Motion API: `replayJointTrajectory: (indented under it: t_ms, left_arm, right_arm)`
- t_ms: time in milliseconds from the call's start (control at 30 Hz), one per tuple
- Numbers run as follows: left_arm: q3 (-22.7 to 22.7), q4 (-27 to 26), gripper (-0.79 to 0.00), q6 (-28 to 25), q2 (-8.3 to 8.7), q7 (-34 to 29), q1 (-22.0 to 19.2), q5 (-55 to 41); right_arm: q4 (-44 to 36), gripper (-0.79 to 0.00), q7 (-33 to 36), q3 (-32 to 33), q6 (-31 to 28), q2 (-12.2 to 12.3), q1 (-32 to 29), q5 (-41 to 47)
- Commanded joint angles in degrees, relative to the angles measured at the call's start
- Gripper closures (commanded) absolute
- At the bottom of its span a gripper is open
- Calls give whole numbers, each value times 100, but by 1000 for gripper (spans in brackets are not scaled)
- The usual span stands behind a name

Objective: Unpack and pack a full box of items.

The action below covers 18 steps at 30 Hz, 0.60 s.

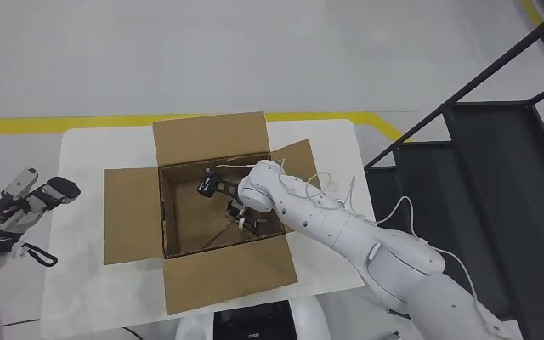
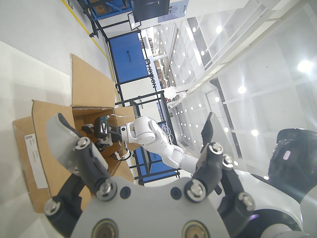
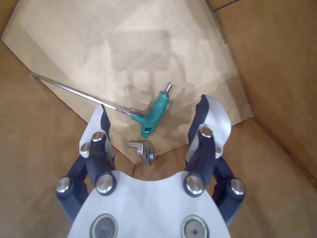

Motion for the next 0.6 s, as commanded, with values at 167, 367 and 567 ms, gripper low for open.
replayJointTrajectory:
  t_ms: [167, 367, 567]
  left_arm:
    - [0, 0, -785, 0, 0, 0, 0, 0]
    - [0, 0, -785, 0, 0, 0, 0, 0]
    - [0, 0, -785, 0, 0, 0, 0, 0]
  right_arm:
    - [492, -413, 4, 6, 84, -192, 48, 316]
    - [700, -166, -27, -10, 121, -296, 81, 295]
    - [720, 0, -103, 75, 172, -311, 74, 197]
